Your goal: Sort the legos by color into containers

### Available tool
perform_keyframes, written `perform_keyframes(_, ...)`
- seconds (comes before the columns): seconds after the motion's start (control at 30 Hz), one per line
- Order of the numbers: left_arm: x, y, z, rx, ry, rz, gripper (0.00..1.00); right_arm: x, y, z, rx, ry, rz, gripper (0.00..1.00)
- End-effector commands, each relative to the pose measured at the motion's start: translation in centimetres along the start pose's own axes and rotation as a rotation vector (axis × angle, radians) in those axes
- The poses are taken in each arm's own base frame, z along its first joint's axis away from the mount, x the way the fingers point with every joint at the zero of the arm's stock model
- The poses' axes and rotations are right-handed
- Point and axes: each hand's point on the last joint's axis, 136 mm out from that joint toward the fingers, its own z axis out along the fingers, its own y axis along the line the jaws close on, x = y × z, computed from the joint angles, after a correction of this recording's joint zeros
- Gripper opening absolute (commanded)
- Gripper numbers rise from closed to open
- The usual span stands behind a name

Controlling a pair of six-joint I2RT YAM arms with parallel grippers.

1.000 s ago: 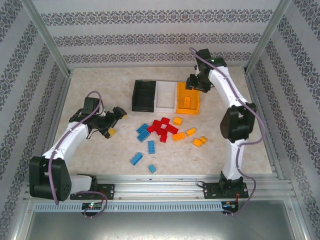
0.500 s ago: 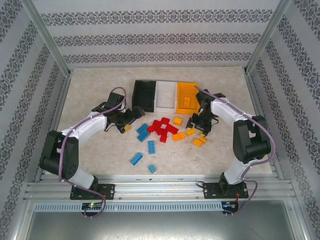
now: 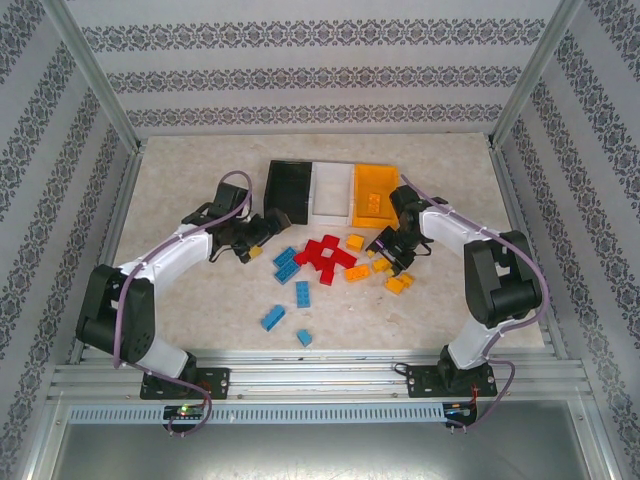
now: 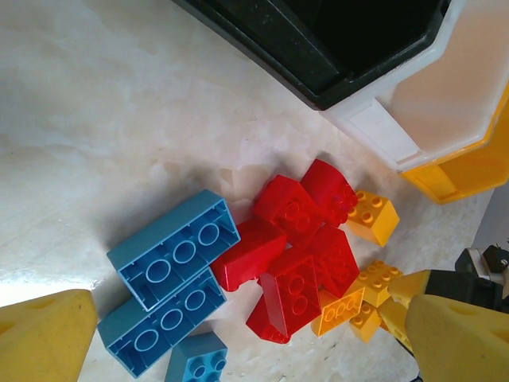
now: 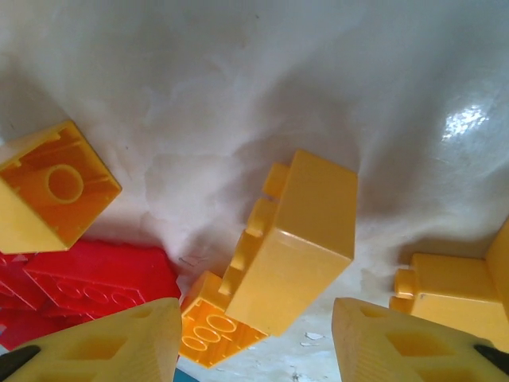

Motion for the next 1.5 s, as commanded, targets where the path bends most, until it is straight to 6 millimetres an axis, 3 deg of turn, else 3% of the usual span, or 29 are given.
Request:
perform_keyframes(0.0, 0.5, 0.5, -0.4, -0.017, -0.004, -0.004, 1.0, -0.9, -0.2, 0.5, 0.0, 0.001, 0.073, 0.52)
perform_keyframes(0.27, 0.2, 0.5, -0.6, -0.021, -0.003, 0.001, 1.0, -2.0, -1.3, 1.6, 0.026, 0.004, 0.11, 0.48)
perform_keyframes(0.4, 0.1, 0.8, -0.5, -0.025, -0.001, -0.004, 1.0, -1.9, -1.4, 2.0, 0.028, 0.013, 0.112, 0.39)
perform_keyframes(0.5, 0.0, 0.8, -0.5, -0.025, -0.003, -0.008, 1.0, -2.1, -1.0, 1.7, 0.015, 0.008, 0.101, 0.31)
perform_keyframes(0.7, -0.3, 0.4, -0.3, -0.018, -0.001, -0.009, 1.0, -2.2, -0.2, 0.7, -0.003, -0.001, 0.073, 0.28)
perform_keyframes(0.83, -0.6, -0.1, -0.5, -0.01, -0.009, 0.0, 1.0, -2.1, 1.9, -1.6, -0.065, -0.027, 0.028, 0.26)
perform_keyframes(0.93, -0.6, -0.4, -0.7, -0.004, -0.008, 0.013, 1.0, -2.4, 4.2, -4.6, -0.112, -0.082, -0.035, 0.26)
perform_keyframes(1.1, -0.8, -0.7, -1.0, -0.02, 0.002, 0.042, 1.0, -4.9, 7.8, -8.6, -0.122, -0.215, -0.195, 0.24)
perform_keyframes(1.23, -0.8, -0.6, -1.8, -0.072, 0.019, 0.087, 1.0, -7.9, 10.1, -8.9, -0.062, -0.289, -0.329, 0.22)
perform_keyframes(1.47, -0.2, 0.1, -3.2, -0.122, 0.022, 0.113, 1.0, -11.9, 12.5, -6.1, 0.085, -0.281, -0.475, 0.2)
